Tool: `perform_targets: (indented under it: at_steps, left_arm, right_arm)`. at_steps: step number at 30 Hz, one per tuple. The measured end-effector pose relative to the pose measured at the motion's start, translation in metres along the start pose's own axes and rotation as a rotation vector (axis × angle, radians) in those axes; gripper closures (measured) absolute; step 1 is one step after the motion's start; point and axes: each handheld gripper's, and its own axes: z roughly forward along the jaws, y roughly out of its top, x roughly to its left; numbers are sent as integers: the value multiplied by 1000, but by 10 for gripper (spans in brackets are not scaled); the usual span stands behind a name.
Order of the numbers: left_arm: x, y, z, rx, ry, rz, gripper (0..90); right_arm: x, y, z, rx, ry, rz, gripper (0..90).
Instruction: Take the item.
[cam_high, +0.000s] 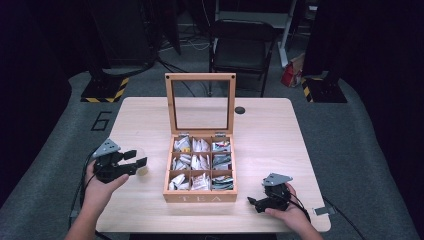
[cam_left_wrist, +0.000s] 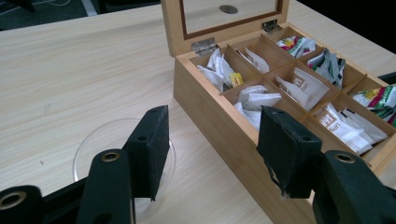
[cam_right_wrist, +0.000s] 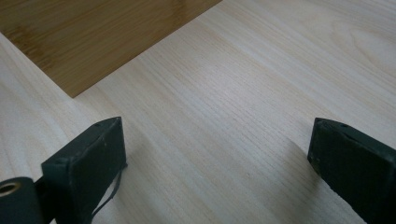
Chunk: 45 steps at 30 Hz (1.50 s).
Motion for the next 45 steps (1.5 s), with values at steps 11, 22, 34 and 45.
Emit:
perform_targets:
  at_steps: [11, 22, 34, 45]
  left_arm:
    - [-5, -21, -7, 3, -4, -16, 434]
    - [-9, -44, -3, 13, -14, -25, 435]
    - [-12, -61, 3, 44, -18, -4, 435]
    - [-13, -74, 6, 53, -29, -8, 435]
  right_arm:
    - [0, 0, 0, 1, 2, -2, 35]
    - [0, 0, 0, 2, 3, -4, 35]
    - [0, 0, 0, 1, 2, -2, 35]
    - [0, 0, 0, 1, 2, -3, 35]
